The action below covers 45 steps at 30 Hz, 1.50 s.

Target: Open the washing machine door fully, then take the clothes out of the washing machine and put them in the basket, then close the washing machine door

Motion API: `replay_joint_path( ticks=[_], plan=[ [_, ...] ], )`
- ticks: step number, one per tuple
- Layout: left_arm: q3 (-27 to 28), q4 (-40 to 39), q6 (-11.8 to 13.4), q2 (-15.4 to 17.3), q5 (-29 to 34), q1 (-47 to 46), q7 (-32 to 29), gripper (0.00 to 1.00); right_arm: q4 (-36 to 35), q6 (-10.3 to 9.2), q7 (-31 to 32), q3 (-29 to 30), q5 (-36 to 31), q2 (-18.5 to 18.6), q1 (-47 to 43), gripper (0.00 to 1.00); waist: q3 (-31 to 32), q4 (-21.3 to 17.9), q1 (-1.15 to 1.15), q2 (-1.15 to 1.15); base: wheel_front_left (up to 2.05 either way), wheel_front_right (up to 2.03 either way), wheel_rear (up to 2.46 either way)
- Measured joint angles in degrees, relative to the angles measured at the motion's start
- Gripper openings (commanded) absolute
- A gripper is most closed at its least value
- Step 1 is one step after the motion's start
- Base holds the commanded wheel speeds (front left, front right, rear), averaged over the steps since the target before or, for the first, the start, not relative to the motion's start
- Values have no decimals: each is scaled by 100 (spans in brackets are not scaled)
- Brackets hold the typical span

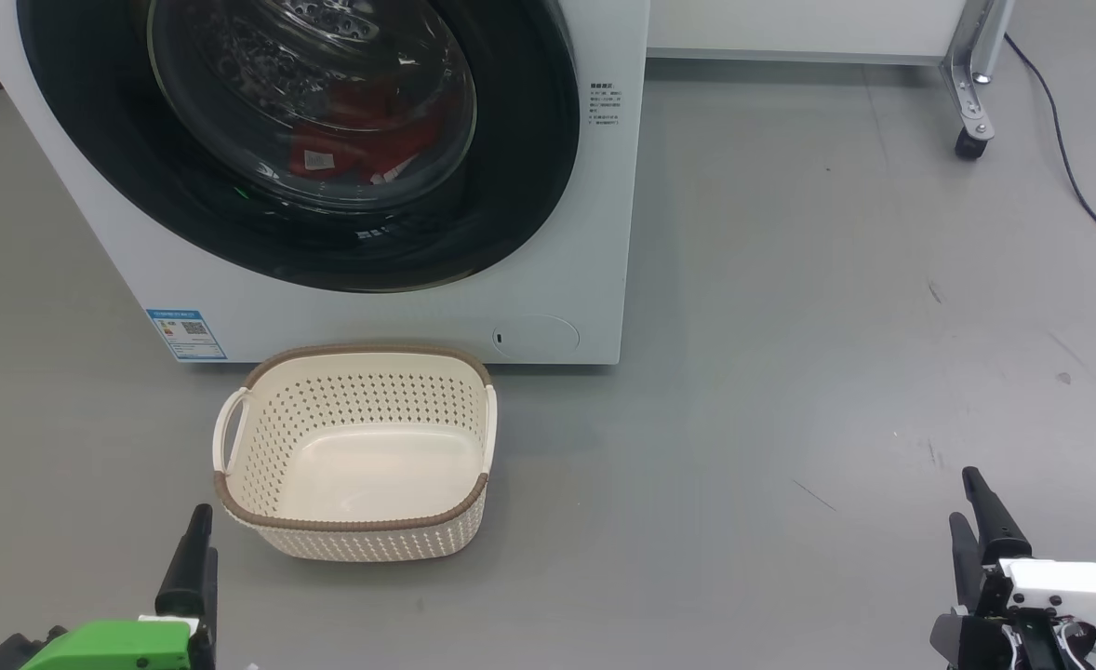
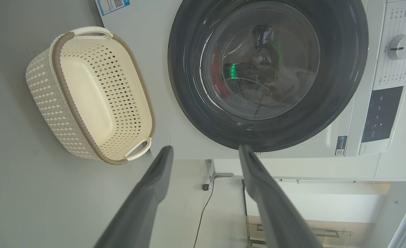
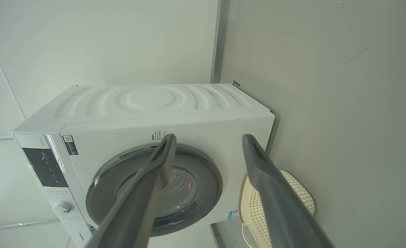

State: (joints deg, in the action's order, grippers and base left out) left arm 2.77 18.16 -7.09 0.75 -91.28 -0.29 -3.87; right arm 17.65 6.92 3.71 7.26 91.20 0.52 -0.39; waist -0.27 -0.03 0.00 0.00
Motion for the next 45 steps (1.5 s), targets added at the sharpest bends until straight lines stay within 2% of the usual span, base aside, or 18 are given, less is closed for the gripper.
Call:
replay_joint_path(
  ticks=[16, 29, 33, 37, 45],
  plan=[
    [-19, -318, 0, 5, 191, -7, 304, 100, -272, -1, -315, 70, -386, 9, 0, 100, 0, 26, 0, 0, 0, 0, 0],
    [14, -710, 0, 13, 528, -73, 599, 100, -758, -54, -577, 169, -1053, 30, 13, 100, 6, 55, 0, 0, 0, 0, 0],
    [-42, -824, 0, 18, 855, -90, 656, 100, -904, -62, -641, 180, -1349, 32, 14, 100, 0, 61, 0, 0, 0, 0, 0],
    [-136, -944, 0, 19, 1259, -91, 742, 100, -1003, -154, -715, 170, -1738, 37, 14, 100, -12, 70, 0, 0, 0, 0, 0],
    [-322, -1139, 0, 26, 2386, -92, 925, 100, -1228, -227, -906, 9, -2702, 165, 13, 100, -25, 82, 0, 0, 0, 0, 0]
  ],
)
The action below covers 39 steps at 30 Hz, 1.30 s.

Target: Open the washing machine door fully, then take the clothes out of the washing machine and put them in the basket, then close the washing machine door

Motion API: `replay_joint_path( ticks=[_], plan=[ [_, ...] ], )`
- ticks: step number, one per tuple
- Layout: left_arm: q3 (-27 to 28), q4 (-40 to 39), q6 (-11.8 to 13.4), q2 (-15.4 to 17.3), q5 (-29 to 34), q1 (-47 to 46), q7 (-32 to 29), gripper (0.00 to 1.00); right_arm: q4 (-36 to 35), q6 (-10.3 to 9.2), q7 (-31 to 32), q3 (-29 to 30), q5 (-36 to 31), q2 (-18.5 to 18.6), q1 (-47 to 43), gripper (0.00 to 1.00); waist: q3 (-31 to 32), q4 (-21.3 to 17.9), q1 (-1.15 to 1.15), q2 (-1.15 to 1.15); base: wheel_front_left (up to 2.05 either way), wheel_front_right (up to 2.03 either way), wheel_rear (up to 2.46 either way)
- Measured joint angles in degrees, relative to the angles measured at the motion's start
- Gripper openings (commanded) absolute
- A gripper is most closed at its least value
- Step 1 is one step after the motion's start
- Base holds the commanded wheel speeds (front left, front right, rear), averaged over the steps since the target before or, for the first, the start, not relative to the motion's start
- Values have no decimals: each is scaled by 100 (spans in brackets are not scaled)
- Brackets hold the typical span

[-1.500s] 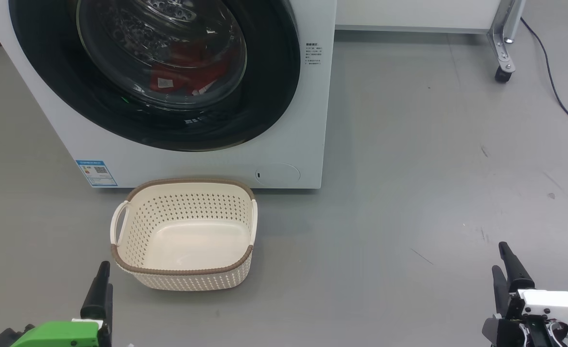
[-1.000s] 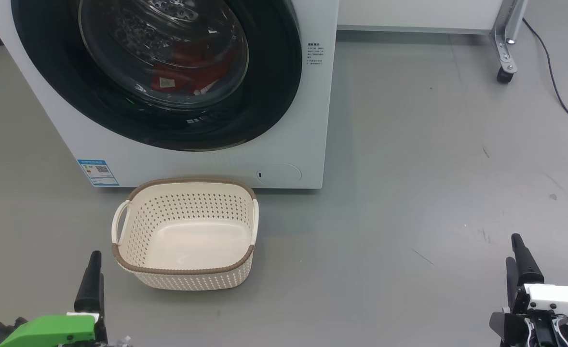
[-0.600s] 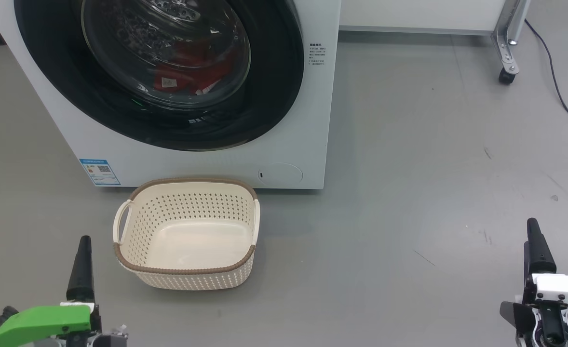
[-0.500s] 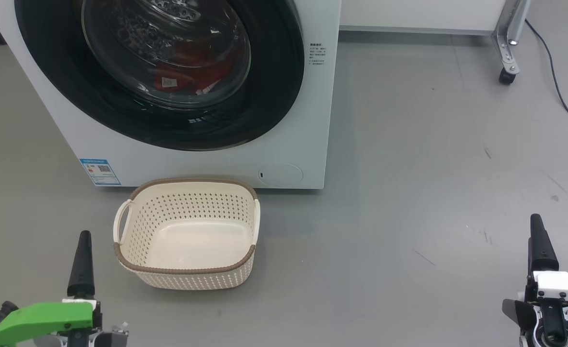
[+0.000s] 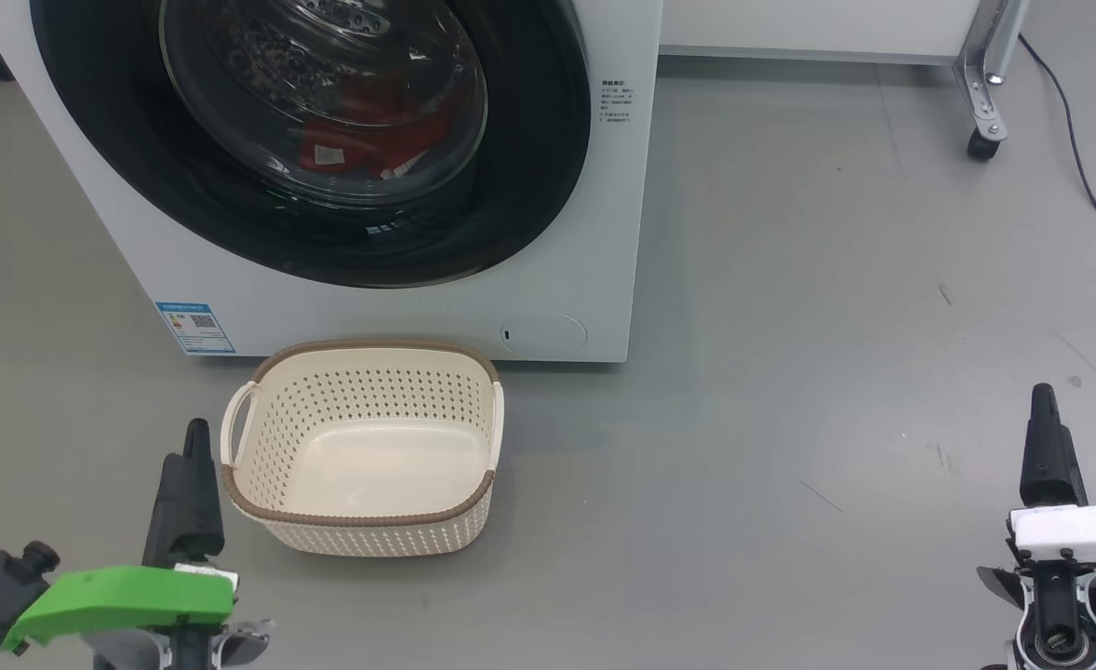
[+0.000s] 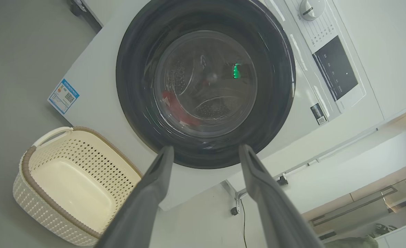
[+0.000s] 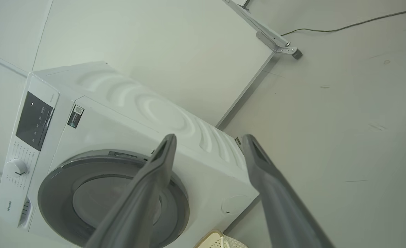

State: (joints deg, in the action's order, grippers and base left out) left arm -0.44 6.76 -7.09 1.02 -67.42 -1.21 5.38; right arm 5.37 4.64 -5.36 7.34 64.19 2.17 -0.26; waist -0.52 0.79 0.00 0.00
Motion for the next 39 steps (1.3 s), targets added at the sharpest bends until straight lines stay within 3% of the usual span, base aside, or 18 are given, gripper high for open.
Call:
replay_joint_path(
  ticks=[19, 33, 39],
  plan=[
    [-497, -135, 33, 41, 2377, 5, 366, 100, -138, -347, -357, -545, -1994, 256, -28, 100, 18, -4, 0, 0, 0, 0, 0],
    [-1007, 62, 286, 74, 4154, 10, 603, 100, -155, -632, -477, -886, -3228, 396, -55, 100, 6, -4, 0, 0, 0, 0, 0],
    [-1223, 212, 380, 96, 4632, 15, 738, 100, -123, -733, -505, -1054, -3817, 514, -96, 100, 2, -6, 0, 0, 0, 0, 0]
  ],
)
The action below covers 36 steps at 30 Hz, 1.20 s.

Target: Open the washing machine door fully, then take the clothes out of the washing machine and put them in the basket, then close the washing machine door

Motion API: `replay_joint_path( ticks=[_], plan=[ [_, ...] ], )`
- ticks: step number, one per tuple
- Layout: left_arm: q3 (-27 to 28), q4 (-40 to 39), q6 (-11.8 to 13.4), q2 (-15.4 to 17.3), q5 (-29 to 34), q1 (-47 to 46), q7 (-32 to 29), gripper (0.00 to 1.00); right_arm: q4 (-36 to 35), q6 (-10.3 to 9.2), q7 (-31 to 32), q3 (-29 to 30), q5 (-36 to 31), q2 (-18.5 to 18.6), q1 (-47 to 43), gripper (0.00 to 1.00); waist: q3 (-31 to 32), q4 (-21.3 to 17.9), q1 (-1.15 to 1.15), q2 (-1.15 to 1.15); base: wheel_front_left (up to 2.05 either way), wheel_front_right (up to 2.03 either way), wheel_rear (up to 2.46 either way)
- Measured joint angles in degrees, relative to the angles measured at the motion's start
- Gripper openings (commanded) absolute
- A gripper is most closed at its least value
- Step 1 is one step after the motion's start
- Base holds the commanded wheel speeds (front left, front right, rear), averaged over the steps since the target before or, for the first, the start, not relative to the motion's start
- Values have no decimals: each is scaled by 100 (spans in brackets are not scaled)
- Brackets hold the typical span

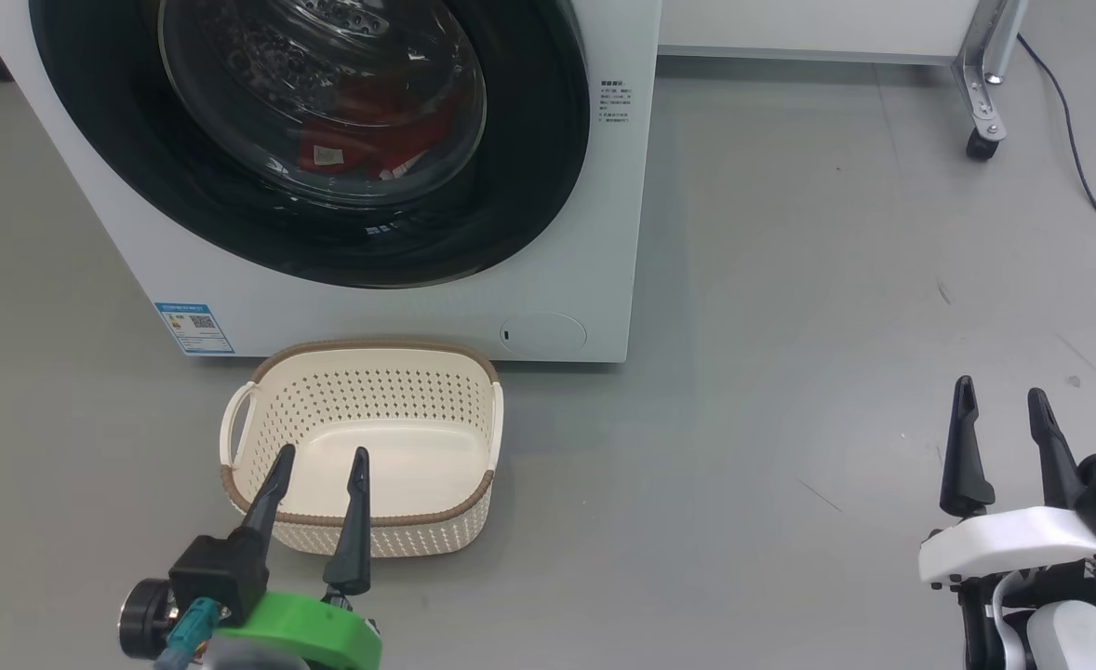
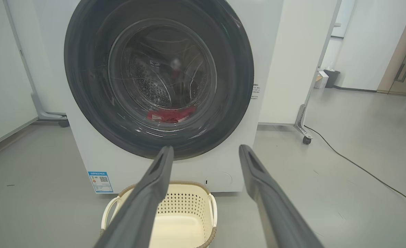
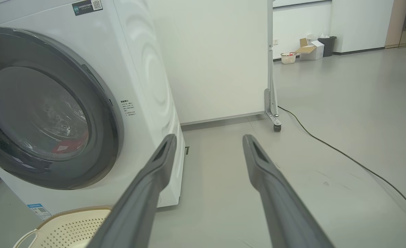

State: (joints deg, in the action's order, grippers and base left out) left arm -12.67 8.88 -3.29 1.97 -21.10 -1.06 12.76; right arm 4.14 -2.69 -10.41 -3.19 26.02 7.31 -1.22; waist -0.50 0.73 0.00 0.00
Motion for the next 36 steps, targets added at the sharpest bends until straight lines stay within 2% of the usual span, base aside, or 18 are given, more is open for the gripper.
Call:
replay_joint_path(
  ticks=[10, 36],
  plan=[
    [-272, 162, 181, 15, 599, -1, 153, 100, -2, -101, -58, -188, -688, 10, 0, 100, -10, 4, 0, 0, 0, 0, 0],
    [-398, 437, 386, 30, 497, -80, 153, 100, 99, -153, -58, -202, -694, -14, 22, 100, -126, -1, 0, 0, 0, 0, 0]
  ],
)
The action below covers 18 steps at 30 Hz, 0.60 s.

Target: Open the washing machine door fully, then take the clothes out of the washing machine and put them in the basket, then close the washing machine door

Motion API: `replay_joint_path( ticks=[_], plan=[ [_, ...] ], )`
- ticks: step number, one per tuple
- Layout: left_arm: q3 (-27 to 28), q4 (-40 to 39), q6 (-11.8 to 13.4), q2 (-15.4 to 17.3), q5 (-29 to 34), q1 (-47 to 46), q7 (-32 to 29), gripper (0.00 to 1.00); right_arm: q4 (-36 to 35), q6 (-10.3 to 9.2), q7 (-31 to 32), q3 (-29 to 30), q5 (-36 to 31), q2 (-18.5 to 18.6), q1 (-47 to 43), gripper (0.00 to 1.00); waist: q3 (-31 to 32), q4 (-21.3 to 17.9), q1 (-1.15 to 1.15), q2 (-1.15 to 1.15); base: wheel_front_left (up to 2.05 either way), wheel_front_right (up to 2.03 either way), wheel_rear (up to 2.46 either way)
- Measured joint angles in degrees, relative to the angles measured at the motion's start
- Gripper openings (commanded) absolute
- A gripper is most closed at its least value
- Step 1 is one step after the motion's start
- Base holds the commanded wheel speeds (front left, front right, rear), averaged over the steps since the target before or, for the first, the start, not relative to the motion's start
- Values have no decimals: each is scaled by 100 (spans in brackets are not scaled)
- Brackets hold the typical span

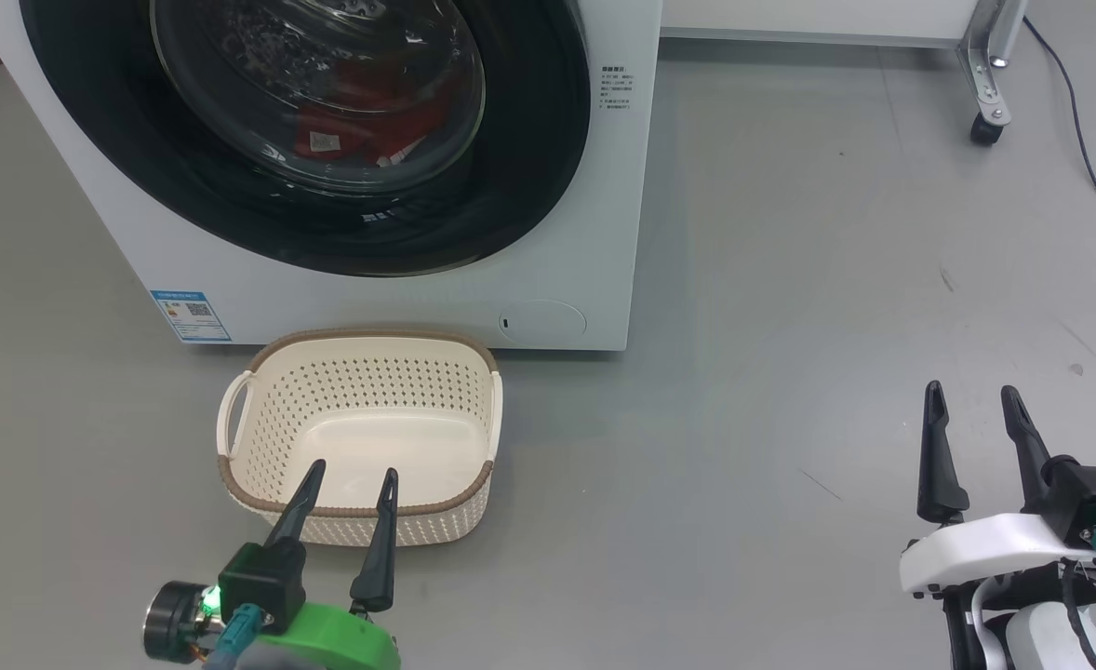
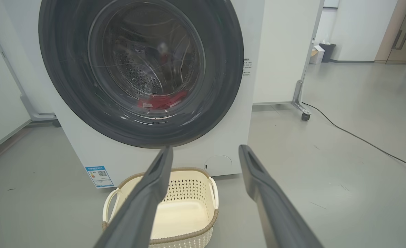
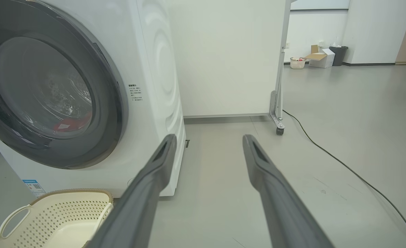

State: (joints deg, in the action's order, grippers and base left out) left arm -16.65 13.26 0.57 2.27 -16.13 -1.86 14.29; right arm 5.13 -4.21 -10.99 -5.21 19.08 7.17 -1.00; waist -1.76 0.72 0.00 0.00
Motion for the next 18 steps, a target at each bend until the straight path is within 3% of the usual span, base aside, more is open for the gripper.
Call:
replay_joint_path(
  ticks=[18],
  plan=[
    [-43, 123, 43, 1, -52, -59, 0, 100, 82, -1, -51, -2, 0, 2, 52, 100, 54, 10, 0, 0, 0, 0, 0]
  ],
)
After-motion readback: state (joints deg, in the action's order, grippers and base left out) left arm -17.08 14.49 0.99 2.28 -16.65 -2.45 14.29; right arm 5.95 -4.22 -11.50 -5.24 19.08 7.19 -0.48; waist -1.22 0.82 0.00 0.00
